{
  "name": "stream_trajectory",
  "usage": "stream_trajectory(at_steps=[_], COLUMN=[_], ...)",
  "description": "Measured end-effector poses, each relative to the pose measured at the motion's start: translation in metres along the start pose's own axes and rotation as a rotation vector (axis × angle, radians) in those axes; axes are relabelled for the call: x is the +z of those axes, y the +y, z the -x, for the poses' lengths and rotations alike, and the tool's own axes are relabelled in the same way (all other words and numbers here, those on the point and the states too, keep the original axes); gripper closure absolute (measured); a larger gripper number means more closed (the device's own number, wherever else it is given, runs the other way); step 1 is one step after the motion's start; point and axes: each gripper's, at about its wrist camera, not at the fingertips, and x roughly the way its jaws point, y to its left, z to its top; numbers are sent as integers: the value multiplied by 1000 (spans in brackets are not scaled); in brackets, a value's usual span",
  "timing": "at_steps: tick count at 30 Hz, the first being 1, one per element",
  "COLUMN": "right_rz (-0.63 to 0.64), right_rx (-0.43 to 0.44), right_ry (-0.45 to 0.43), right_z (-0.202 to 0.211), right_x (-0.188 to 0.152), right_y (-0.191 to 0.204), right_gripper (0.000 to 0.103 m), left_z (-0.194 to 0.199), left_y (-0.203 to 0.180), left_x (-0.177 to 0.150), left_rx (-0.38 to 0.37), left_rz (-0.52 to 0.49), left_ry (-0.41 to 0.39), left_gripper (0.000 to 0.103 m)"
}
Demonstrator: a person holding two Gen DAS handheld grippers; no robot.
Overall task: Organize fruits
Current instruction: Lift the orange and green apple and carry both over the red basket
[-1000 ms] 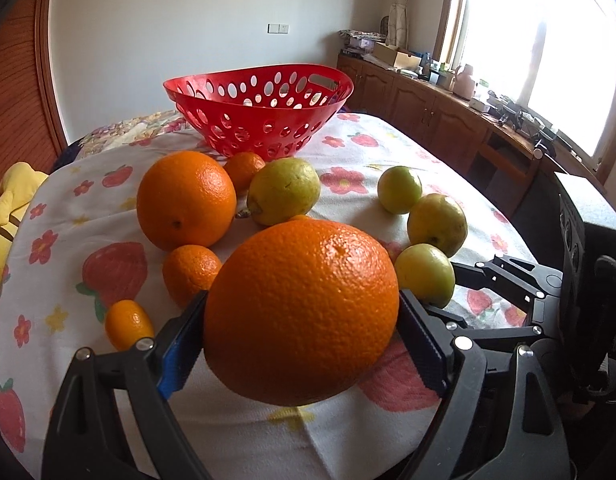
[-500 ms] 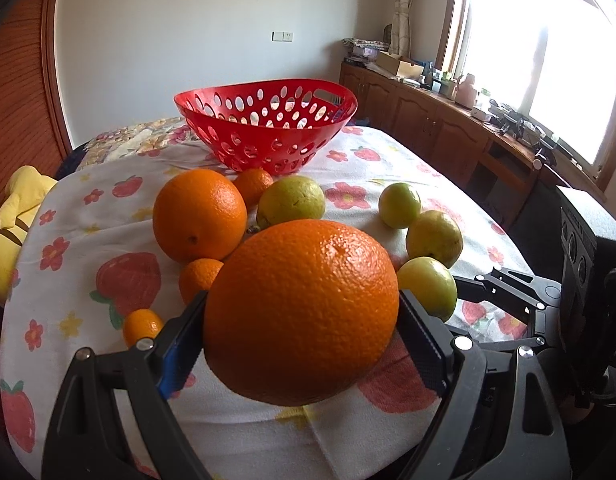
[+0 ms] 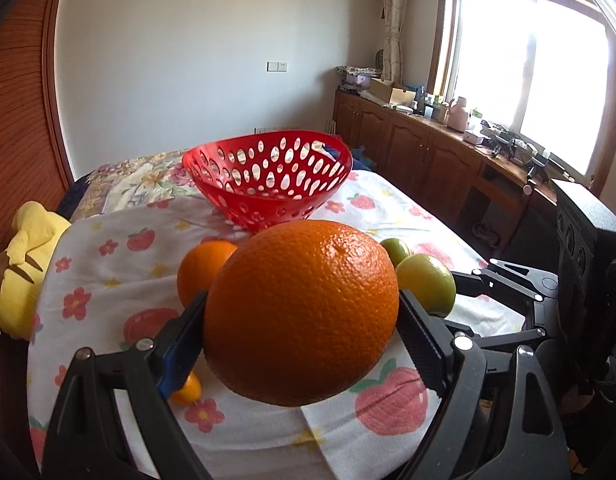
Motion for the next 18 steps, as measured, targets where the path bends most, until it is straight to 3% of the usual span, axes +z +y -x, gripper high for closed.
stream_trajectory(at_steps=[18], right_rz=[72], right_rx=[-31], right_ry=[-32], right_z=[-31], right_x=[83], right_y=[-30], right_gripper=[50], left_z=[-22], left_y=[33], left_x=[58], left_rx=[24], left_rz=[-60], left_ry=[-48], left_gripper=[15])
